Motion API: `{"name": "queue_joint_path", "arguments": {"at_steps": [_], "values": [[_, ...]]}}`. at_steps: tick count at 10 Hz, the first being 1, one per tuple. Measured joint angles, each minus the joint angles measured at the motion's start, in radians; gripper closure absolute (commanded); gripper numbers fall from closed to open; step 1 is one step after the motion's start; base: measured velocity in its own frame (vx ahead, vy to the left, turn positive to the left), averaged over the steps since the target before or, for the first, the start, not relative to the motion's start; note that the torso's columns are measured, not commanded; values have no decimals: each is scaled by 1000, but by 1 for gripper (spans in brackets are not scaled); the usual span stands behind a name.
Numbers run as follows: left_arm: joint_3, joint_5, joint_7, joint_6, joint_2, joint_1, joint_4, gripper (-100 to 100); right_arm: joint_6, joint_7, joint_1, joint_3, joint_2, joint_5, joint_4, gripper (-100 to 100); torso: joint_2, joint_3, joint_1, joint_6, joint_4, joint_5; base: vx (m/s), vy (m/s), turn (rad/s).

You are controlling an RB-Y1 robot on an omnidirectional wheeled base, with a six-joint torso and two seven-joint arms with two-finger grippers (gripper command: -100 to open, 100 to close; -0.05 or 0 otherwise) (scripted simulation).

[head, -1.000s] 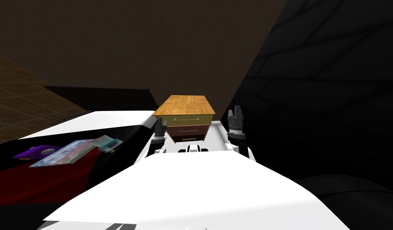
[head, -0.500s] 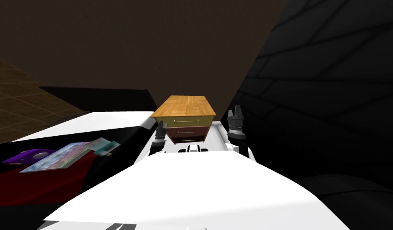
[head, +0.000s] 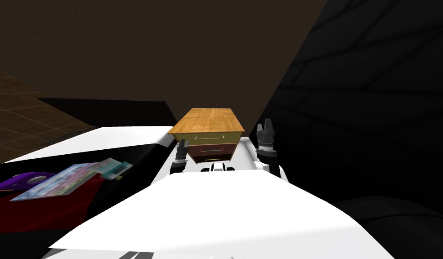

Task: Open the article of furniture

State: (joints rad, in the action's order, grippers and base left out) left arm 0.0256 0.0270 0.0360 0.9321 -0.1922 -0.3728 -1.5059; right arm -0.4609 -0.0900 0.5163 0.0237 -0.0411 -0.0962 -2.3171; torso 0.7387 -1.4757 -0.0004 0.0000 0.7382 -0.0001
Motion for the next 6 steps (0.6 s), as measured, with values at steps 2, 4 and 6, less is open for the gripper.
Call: {"name": "queue_joint_path", "arguments": {"at_steps": [2,4,6], "values": [[0,-6,2,34,1,4,45,-100,0,0,0,0,0,0,0,0,-1,0,0,0,0,0,44,2,-8],[0,-12,3,72,3,11,89,-100,0,0,0,0,0,0,0,0,-1,-1,1,0,0,0,44,7,-3],[-2,-18,3,114,8,18,144,-100,0,0,0,0,0,0,0,0,-1,0,0,0,0,0,42,2,-5]]}}
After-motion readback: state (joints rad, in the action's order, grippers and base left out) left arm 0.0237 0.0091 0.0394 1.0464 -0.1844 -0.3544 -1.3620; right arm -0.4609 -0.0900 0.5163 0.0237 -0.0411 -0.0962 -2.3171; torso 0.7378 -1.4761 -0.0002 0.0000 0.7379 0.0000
